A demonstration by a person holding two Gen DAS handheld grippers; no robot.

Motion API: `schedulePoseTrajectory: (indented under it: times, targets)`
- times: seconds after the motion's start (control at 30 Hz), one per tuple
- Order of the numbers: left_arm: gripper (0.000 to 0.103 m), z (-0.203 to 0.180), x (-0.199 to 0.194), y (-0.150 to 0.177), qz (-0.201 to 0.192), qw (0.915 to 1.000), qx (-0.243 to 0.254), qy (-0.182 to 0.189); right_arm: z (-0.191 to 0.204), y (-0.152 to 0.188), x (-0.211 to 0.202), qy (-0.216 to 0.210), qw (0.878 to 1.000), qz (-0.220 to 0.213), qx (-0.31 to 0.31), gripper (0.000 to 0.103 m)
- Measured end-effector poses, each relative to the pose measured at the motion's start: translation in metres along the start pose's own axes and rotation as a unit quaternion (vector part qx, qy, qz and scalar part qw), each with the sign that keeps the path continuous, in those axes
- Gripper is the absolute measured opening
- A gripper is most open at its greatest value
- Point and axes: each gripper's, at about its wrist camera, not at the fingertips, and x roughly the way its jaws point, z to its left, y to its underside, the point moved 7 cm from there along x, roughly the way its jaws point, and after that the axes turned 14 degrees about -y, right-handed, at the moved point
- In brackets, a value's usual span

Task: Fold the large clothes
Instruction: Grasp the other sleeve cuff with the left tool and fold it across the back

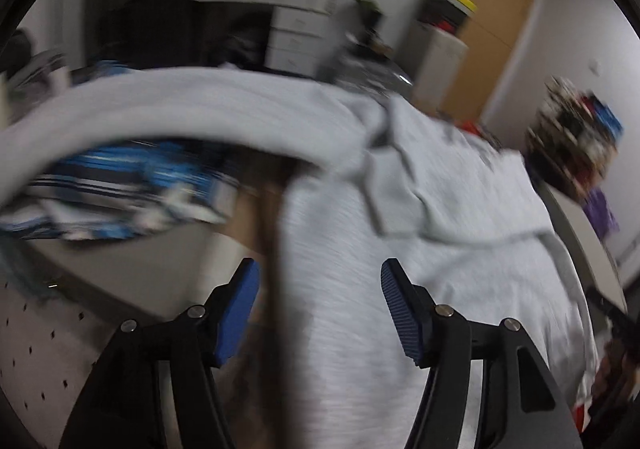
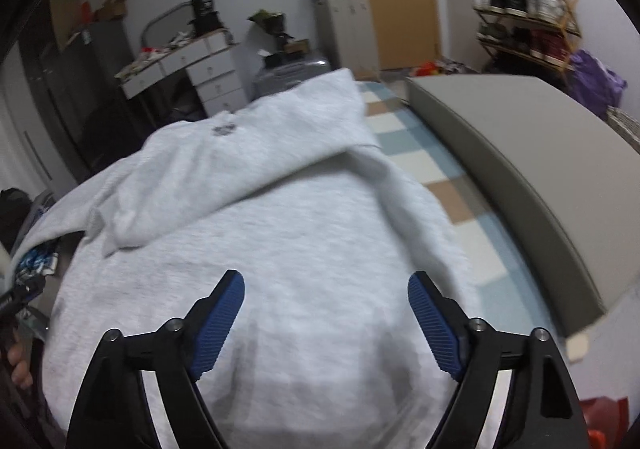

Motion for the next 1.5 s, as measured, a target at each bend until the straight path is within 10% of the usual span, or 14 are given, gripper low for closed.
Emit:
schedulePoseTrajectory:
  times: [0.2,0.37,0.53,0.77,1.03,1.23,1.5]
  targets:
    - [0.075,0.105,-0.010,-0.020,-0.034,0.9818,-0.153,-0.107,0.035,-0.019,0.028,-0.045,0.999,0.005,-0.019,0.086]
    - [0.075,0.183,0.003,-0.013,-0.021,0.9472,-0.286,-0.144,0.049,-0.021,0.039,-0.057,0.998,0.010,-0.036,0.086]
    - [0.075,0.231,0.026,-0.006,-0.008,0.9108,-0.400,-0.103,0.039,-0.019,0.044,-0.051,0.998,0.016,-0.023,0.086]
    - [0.071,0.243,0.053,-0.005,0.002,0.8855,-0.463,-0.039,0.027,-0.019,0.045,-0.048,0.999,0.016,0.006,0.086]
    - [0.011,0.240,0.029,-0.027,-0.077,0.9051,-0.389,-0.153,0.022,-0.010,0.052,-0.045,0.999,0.026,0.014,0.086]
    - [0.006,0.213,0.001,-0.044,-0.149,0.9172,-0.311,-0.199,0.019,-0.011,0.053,-0.046,0.998,0.024,0.024,0.086]
    - [0.005,0.158,-0.006,-0.105,-0.214,0.9425,-0.201,-0.159,0.010,-0.008,0.055,-0.054,0.997,0.022,0.042,0.086]
